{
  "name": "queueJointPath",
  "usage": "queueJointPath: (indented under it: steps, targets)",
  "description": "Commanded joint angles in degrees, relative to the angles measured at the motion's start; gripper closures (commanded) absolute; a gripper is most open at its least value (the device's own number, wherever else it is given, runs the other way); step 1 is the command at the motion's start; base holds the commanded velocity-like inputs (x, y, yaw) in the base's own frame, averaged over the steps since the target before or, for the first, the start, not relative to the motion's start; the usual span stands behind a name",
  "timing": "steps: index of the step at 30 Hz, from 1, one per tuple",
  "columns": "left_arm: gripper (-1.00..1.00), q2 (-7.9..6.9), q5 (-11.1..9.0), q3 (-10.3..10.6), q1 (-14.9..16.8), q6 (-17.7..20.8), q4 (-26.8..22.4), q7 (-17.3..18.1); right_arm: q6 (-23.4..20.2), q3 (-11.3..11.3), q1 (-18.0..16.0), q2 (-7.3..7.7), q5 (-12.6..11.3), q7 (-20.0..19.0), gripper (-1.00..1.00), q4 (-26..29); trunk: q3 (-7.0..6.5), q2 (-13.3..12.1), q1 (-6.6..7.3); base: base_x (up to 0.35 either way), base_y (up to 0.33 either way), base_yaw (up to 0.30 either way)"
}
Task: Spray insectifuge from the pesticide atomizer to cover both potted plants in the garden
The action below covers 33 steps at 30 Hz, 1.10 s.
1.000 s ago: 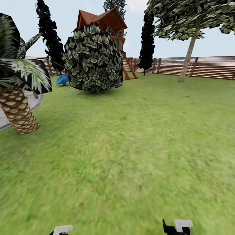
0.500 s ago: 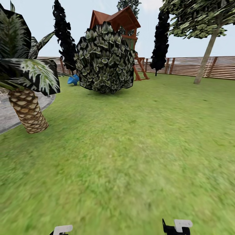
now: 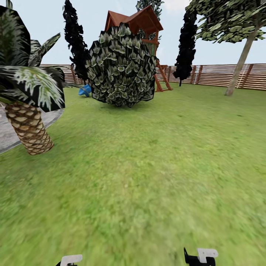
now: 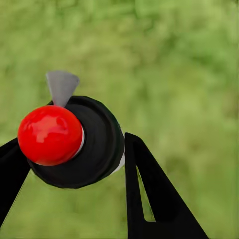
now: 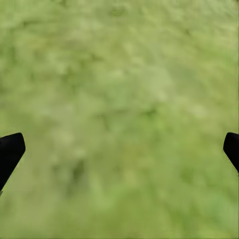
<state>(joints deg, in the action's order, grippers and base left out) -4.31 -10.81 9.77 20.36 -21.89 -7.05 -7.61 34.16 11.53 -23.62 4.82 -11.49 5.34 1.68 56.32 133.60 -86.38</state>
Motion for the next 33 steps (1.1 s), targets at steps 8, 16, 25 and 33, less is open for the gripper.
queueJointPath:
  steps: [8,16,25,33]
  targets:
    - [1.0,0.0,-0.38,0.51,0.03,-0.17,0.02,-0.21,0.12,0.51,-0.02,-0.06,-0.37,0.24,-1.0,-0.01,0.05,0.02,-0.02,0.34,0.0,0.0]
    - [1.0,0.0,-0.35,0.51,0.03,-0.17,0.02,-0.21,0.12,0.51,-0.02,-0.06,-0.37,0.21,-1.0,-0.01,0.05,0.02,-0.02,0.34,0.0,0.0]
    - [1.0,0.0,-0.27,0.51,0.03,-0.17,0.02,-0.21,0.12,0.51,-0.02,-0.07,-0.37,0.23,-1.0,-0.01,0.05,0.02,-0.02,0.34,0.0,0.14]
    - [1.0,0.0,-0.31,0.51,0.03,-0.16,0.03,-0.21,0.12,0.51,-0.02,-0.07,-0.37,0.27,-1.0,-0.01,0.05,0.02,-0.02,0.338,-0.048,0.098]
